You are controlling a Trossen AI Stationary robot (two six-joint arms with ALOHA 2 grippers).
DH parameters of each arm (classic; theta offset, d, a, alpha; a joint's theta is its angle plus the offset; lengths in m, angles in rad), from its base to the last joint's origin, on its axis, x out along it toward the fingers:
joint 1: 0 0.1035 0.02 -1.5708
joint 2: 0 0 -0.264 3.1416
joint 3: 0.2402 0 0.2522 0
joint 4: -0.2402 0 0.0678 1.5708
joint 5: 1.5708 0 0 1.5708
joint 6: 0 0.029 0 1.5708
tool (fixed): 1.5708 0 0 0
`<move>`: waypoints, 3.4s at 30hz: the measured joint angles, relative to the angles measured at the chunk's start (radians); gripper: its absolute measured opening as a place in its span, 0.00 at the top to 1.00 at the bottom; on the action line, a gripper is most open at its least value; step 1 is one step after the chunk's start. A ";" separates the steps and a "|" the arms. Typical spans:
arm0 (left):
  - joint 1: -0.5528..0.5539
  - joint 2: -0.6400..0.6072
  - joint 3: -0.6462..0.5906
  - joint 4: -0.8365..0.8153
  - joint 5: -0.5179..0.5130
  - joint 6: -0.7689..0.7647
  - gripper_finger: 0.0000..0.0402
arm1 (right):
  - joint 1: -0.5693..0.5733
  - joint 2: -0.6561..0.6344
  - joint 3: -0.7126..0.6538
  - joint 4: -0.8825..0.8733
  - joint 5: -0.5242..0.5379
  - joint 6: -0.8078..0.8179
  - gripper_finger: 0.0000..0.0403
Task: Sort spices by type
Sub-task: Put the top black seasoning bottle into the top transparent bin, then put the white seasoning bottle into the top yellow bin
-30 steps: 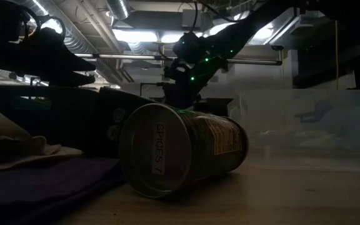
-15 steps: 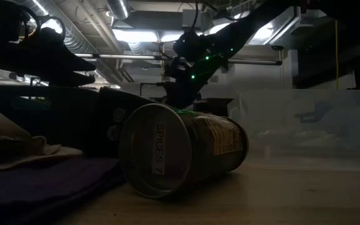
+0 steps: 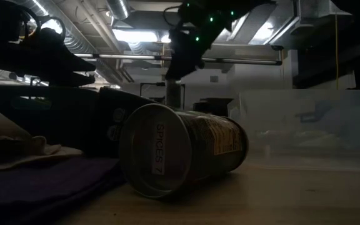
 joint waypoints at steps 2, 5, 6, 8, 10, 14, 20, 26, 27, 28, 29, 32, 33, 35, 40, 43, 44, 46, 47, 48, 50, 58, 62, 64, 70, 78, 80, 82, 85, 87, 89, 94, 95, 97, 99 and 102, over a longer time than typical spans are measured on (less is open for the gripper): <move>0.000 0.000 0.000 0.000 0.000 0.000 0.37 | 0.005 0.000 0.035 -0.039 -0.027 0.019 0.47; 0.000 0.000 0.000 0.000 0.000 -0.005 0.37 | 0.024 -0.002 0.054 -0.056 -0.072 0.033 0.47; 0.000 0.000 0.000 0.000 0.000 -0.006 0.37 | 0.033 -0.002 0.055 -0.057 -0.086 0.034 0.47; 0.000 0.000 0.000 0.000 0.000 -0.006 0.37 | 0.053 -0.002 0.055 -0.068 -0.105 0.035 0.47; 0.000 0.000 0.000 0.000 0.000 -0.007 0.37 | 0.075 -0.002 0.055 -0.080 -0.106 0.035 0.47; 0.000 0.000 0.000 0.000 0.000 -0.006 0.37 | 0.122 -0.002 0.048 -0.093 -0.097 0.037 0.47; 0.000 0.000 0.000 0.000 0.000 -0.007 0.37 | 0.166 -0.002 -0.023 -0.044 -0.028 0.062 0.47; 0.000 0.000 0.000 0.002 0.000 -0.007 0.37 | 0.165 -0.002 -0.151 0.126 0.003 0.103 0.46; 0.000 0.000 0.000 0.003 0.000 -0.007 0.37 | 0.159 -0.002 -0.173 0.156 0.002 0.104 0.46; 0.000 0.000 0.000 0.003 0.000 -0.007 0.37 | 0.158 -0.002 -0.192 0.185 0.002 0.105 0.46; 0.000 0.000 0.000 0.003 0.000 -0.005 0.37 | 0.157 -0.002 -0.207 0.210 0.005 0.105 0.46; 0.000 0.000 0.000 0.003 0.000 -0.003 0.37 | 0.150 -0.002 -0.241 0.253 0.038 0.106 0.46; 0.000 0.000 0.000 0.003 0.000 -0.003 0.37 | 0.145 -0.002 -0.255 0.265 0.049 0.106 0.46; 0.000 0.000 0.000 0.003 0.000 -0.003 0.37 | 0.144 -0.002 -0.275 0.276 0.054 0.106 0.46; 0.000 0.000 0.000 0.003 0.000 -0.003 0.37 | 0.131 -0.002 -0.330 0.361 0.067 0.106 0.46; 0.000 0.000 0.000 0.003 0.000 -0.003 0.37 | 0.124 -0.001 -0.357 0.403 0.063 0.107 0.46; 0.000 0.000 0.000 0.004 0.000 -0.003 0.37 | 0.121 -0.001 -0.363 0.410 0.063 0.108 0.46; 0.000 0.000 0.000 0.004 0.000 -0.003 0.37 | 0.119 -0.001 -0.374 0.409 0.065 0.109 0.46; 0.000 0.000 0.000 0.004 0.000 -0.003 0.37 | 0.119 -0.001 -0.380 0.408 0.065 0.109 0.46; 0.000 0.000 0.000 0.004 0.000 -0.003 0.37 | 0.118 -0.001 -0.385 0.411 0.066 0.109 0.46; 0.000 0.000 0.000 0.004 0.000 -0.003 0.37 | 0.118 -0.001 -0.399 0.442 0.065 0.109 0.46; 0.000 0.000 0.000 0.004 0.000 -0.003 0.37 | 0.119 -0.001 -0.410 0.452 0.062 0.110 0.45; 0.000 0.000 0.000 0.004 0.000 -0.003 0.37 | 0.119 -0.001 -0.410 0.452 0.061 0.110 0.42; 0.000 0.000 0.000 0.004 0.000 -0.003 0.37 | 0.120 -0.001 -0.410 0.452 0.061 0.110 0.40; 0.000 0.000 0.000 0.004 0.000 -0.003 0.37 | 0.120 -0.001 -0.410 0.452 0.061 0.110 0.36; 0.000 0.000 0.000 0.004 0.000 -0.003 0.37 | 0.120 -0.001 -0.410 0.451 0.061 0.100 0.33; 0.000 0.000 0.000 0.004 0.000 -0.003 0.37 | 0.120 -0.002 -0.410 0.450 0.061 0.097 0.33; 0.000 0.000 0.000 0.004 0.000 -0.003 0.37 | 0.120 -0.006 -0.410 0.448 0.061 0.096 0.33; 0.000 0.000 0.000 0.004 0.000 -0.003 0.37 | 0.120 -0.028 -0.410 0.441 0.062 0.090 0.33; 0.000 0.000 0.000 0.004 0.000 -0.003 0.37 | 0.120 -0.045 -0.410 0.436 0.063 0.066 0.33; 0.000 0.000 0.000 0.006 0.000 -0.003 0.37 | 0.120 -0.059 -0.410 0.432 0.064 0.040 0.33; 0.000 0.000 0.000 0.008 0.000 0.004 0.37 | 0.120 -0.097 -0.410 0.424 0.069 0.020 0.33; 0.000 0.000 0.000 0.008 0.000 0.004 0.37 | 0.120 -0.102 -0.410 0.420 0.070 0.020 0.33; 0.000 0.000 0.000 0.008 0.000 0.004 0.37 | 0.120 -0.116 -0.410 0.416 0.071 0.020 0.33; 0.000 0.000 0.000 0.009 0.000 0.004 0.37 | 0.120 -0.131 -0.410 0.415 0.072 0.020 0.33; 0.000 0.000 0.000 0.025 0.000 0.014 0.37 | 0.120 -0.156 -0.410 0.402 0.072 0.020 0.33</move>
